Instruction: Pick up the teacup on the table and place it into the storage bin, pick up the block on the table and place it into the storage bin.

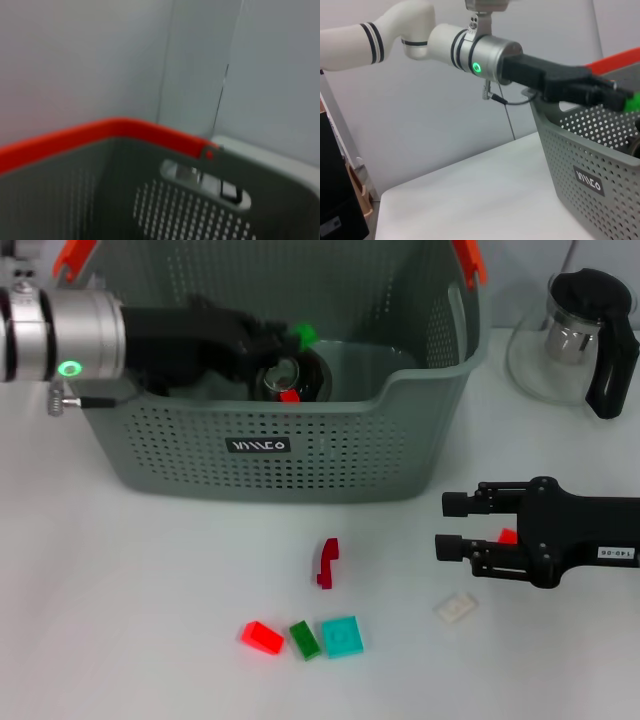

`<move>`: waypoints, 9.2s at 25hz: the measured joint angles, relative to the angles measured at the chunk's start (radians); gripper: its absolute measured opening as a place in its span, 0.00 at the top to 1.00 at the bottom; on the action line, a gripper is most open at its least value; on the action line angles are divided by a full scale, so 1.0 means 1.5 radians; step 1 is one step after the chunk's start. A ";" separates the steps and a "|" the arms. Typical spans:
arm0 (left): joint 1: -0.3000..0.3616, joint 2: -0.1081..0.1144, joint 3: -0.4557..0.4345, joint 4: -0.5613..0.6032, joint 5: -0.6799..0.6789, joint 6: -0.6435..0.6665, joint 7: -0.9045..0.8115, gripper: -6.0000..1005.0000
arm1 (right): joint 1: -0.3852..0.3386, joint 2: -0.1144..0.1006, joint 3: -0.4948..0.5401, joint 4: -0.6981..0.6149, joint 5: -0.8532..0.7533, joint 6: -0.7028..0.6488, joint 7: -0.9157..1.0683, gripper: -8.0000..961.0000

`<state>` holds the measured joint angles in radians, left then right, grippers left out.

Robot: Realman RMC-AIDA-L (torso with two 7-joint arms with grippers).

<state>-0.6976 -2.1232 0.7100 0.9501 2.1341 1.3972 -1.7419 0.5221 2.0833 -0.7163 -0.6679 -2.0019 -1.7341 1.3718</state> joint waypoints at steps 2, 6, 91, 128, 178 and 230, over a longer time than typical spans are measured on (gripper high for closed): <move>-0.005 -0.001 0.022 0.000 0.021 -0.024 -0.034 0.79 | 0.001 0.001 0.000 0.000 0.000 0.000 0.000 0.38; -0.013 -0.002 0.059 0.001 0.063 -0.078 -0.113 0.79 | 0.002 0.001 0.000 0.000 0.000 0.000 0.002 0.38; 0.171 -0.032 -0.200 -0.278 0.210 0.087 0.588 0.55 | 0.002 -0.002 0.000 0.004 -0.002 0.000 0.003 0.38; 0.041 0.008 -0.335 -0.229 -0.235 0.309 0.233 0.77 | 0.005 -0.001 0.000 0.005 -0.004 0.000 0.001 0.38; 0.147 -0.031 -0.146 -0.040 -0.187 0.324 0.185 0.34 | 0.010 -0.001 0.004 0.002 0.000 0.006 0.002 0.38; 0.153 -0.036 -0.141 -0.386 0.122 0.010 0.684 0.36 | 0.009 -0.004 0.004 0.003 -0.001 0.014 0.017 0.38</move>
<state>-0.4675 -2.1767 0.4986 0.3718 2.3169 1.4120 -0.7158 0.5358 2.0770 -0.7102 -0.6641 -2.0034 -1.7134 1.3975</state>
